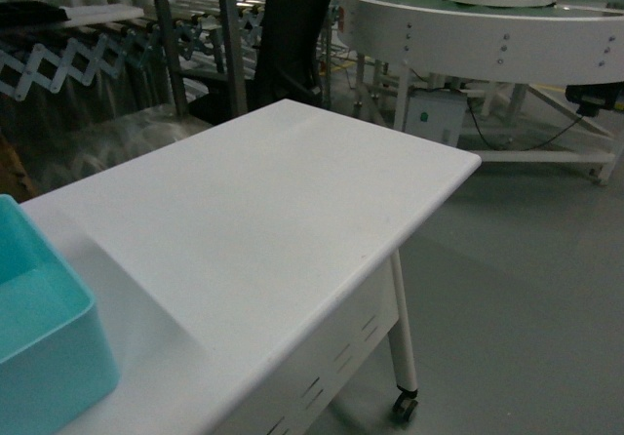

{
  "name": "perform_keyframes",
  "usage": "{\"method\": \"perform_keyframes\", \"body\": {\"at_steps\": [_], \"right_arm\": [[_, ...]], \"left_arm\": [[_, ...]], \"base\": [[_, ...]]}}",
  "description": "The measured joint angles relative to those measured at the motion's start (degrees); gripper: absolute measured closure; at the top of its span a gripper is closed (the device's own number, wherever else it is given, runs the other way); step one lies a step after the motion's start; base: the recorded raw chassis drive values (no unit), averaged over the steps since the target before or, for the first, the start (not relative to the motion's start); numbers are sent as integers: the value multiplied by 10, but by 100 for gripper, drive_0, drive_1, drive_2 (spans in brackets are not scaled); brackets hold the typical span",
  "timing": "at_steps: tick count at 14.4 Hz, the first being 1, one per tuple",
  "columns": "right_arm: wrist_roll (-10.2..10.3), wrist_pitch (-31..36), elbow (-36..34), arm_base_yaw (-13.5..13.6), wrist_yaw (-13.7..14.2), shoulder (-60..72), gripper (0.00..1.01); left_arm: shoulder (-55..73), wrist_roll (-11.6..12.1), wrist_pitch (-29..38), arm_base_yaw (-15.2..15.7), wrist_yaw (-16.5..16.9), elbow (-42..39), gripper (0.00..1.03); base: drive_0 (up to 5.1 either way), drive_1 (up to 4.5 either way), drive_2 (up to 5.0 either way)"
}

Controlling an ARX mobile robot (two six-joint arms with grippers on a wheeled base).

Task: Pick red block from blue box to shelf

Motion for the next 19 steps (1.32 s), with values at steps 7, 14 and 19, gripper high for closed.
{"method": "perform_keyframes", "body": {"at_steps": [7, 14, 19], "right_arm": [[0, 0, 0, 0, 0, 0, 73], [0, 0, 0, 0, 0, 0, 73], [0, 0, 0, 0, 0, 0, 73]], "left_arm": [[0, 0, 0, 0, 0, 0, 5], [0, 0, 0, 0, 0, 0, 5], [0, 0, 0, 0, 0, 0, 5]], "base": [[-147, -147, -147], [-145, -145, -145], [-151, -151, -151]]}}
